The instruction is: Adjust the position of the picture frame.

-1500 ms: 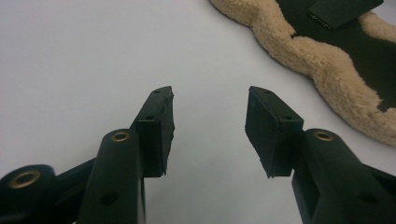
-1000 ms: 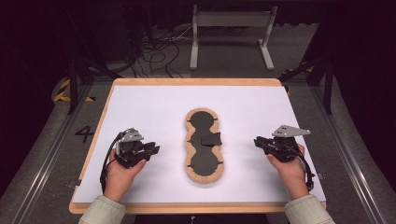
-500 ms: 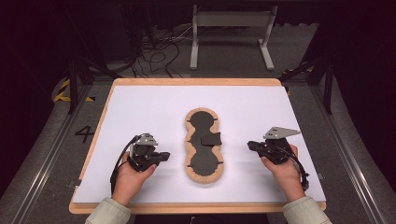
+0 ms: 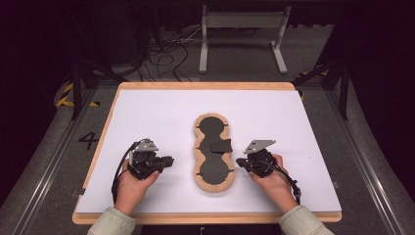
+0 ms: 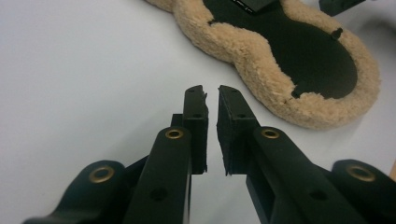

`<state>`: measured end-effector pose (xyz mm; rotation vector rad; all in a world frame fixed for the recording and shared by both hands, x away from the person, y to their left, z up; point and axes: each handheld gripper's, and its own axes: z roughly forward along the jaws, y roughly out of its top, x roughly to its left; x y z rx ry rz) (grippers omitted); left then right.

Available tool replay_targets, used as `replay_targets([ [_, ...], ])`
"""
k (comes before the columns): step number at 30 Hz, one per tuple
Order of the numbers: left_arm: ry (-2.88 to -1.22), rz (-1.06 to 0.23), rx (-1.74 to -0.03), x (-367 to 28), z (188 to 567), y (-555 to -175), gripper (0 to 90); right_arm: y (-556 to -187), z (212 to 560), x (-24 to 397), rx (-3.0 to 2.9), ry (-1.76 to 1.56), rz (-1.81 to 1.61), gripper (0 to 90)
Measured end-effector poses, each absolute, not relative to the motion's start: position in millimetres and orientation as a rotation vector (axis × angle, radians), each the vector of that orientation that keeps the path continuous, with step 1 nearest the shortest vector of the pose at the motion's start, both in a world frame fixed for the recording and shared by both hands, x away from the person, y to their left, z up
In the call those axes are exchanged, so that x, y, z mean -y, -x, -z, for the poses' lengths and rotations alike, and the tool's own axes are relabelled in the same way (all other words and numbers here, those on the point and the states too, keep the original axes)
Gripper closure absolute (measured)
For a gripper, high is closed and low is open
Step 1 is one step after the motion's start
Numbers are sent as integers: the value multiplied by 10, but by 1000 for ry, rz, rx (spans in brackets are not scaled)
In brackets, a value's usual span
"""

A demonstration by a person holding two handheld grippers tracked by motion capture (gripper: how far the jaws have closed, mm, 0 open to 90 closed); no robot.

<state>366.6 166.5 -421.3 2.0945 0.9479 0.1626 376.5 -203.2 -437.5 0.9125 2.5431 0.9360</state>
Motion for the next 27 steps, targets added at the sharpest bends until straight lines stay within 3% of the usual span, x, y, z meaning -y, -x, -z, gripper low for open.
replay_targets([
  [14,-2053,-207,-1004,-1860,4212,-3613,784,-3672,4410,1726,-2637,-801,-865,900],
  [27,-2001,-239,-1096,-2139,4239,-3500,775,-3625,4417,1113,-2786,-558,-882,900],
])
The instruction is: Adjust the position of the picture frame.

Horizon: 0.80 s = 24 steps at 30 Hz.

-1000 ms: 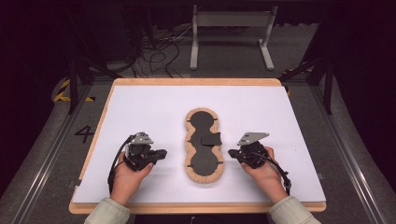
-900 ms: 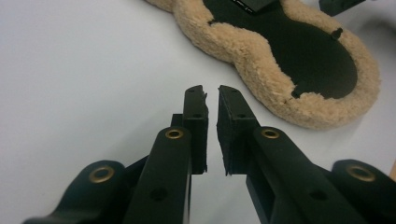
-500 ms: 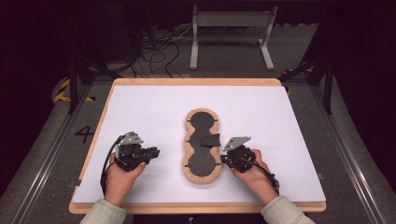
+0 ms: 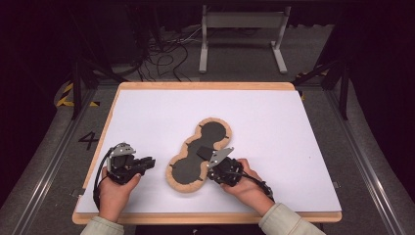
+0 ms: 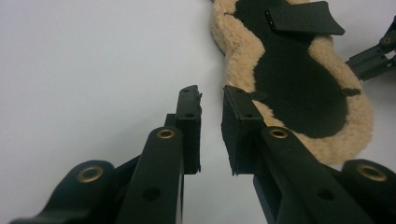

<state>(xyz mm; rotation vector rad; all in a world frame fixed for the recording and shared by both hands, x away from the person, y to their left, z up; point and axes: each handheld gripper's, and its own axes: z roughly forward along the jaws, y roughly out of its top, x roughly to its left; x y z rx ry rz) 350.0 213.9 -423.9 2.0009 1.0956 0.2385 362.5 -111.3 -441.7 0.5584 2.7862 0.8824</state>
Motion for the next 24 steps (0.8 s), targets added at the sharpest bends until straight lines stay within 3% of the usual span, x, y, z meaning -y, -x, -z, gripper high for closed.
replay_targets([
  [6,-1990,-239,-1118,-2205,4266,-3501,775,-3702,4345,1023,-2844,-516,-887,892],
  [12,-1983,-236,-1117,-2203,4262,-3526,772,-3905,3929,1065,-2822,-535,-944,891],
  [16,-1978,-243,-1119,-2210,4255,-3522,766,-4203,3750,929,-2796,-547,-896,891],
  [24,-1977,-236,-1114,-2237,4278,-3546,762,-4832,3818,653,-2762,-704,-805,895],
])
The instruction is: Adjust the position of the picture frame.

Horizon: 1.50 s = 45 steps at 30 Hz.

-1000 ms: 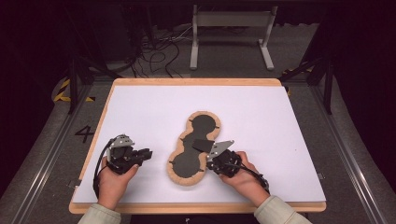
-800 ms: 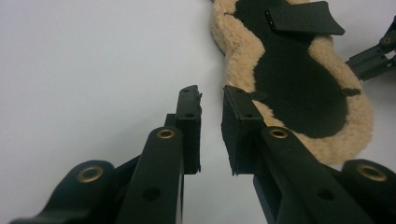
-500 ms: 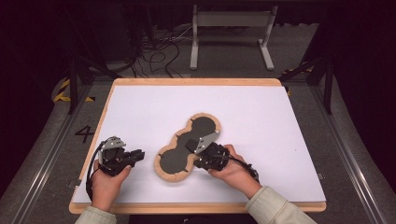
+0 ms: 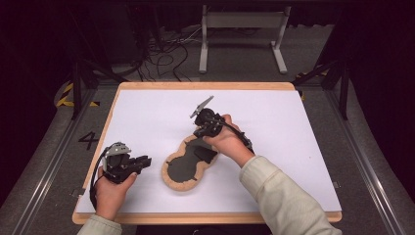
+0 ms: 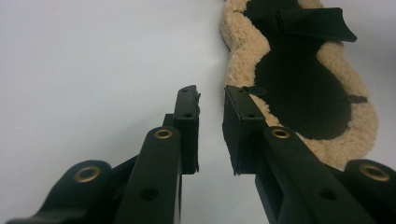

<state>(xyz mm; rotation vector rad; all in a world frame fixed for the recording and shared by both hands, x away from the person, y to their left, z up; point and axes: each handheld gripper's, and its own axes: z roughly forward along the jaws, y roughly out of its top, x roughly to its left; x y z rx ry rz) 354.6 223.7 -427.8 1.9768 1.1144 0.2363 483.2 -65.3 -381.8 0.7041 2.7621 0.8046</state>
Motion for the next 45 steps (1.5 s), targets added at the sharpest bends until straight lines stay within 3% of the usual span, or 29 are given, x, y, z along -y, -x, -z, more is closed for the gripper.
replay_targets([
  [7,-1973,-236,-1110,-2284,4294,-3573,762,-5203,4024,416,-2757,-801,-737,894],
  [16,-1973,-228,-1112,-2290,4310,-3589,760,-5372,4212,445,-2721,-909,-717,900],
  [29,-1960,-167,-1088,-2234,4328,-3604,763,-5284,4184,726,-2707,-970,-580,900],
  [39,-2036,-207,-960,-2028,4302,-3646,763,-5151,4160,1069,-2738,-1046,-535,900],
  [45,-2017,-133,-922,-1944,4284,-3665,764,-5025,4145,1206,-2747,-1050,-480,900],
])
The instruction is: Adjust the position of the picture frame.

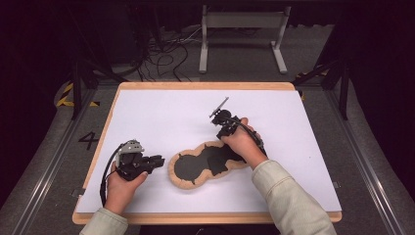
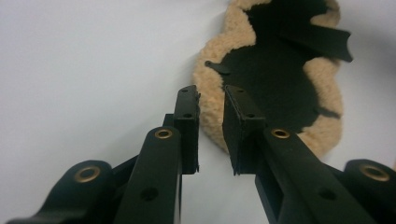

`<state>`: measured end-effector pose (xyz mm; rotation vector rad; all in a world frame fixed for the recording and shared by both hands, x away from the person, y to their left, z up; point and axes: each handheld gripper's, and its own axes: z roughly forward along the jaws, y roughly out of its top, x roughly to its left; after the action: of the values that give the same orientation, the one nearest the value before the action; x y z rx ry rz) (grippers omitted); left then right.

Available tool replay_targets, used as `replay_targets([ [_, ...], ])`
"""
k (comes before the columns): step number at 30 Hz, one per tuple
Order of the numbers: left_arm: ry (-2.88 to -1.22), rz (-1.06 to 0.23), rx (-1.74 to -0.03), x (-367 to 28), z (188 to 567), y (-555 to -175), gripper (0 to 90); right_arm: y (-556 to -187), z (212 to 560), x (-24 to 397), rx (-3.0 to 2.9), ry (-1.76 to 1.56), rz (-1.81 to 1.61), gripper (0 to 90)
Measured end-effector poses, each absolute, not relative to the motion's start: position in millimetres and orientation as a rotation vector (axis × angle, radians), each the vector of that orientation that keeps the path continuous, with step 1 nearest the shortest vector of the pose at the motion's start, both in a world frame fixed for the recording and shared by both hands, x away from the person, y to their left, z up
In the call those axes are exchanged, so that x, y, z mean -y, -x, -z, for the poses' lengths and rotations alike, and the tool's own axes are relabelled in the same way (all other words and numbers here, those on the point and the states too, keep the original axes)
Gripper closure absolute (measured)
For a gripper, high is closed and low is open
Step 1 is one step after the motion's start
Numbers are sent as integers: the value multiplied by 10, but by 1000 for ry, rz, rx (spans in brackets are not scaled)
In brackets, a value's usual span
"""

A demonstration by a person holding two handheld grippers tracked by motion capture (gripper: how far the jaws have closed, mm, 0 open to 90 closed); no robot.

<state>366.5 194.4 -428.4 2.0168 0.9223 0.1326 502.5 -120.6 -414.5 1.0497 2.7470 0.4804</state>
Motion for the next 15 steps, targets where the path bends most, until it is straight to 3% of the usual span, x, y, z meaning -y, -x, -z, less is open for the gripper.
replay_targets([
  [15,-2061,-142,-874,-1786,4279,-3703,765,-4706,4152,1581,-2774,-1134,-524,900],
])
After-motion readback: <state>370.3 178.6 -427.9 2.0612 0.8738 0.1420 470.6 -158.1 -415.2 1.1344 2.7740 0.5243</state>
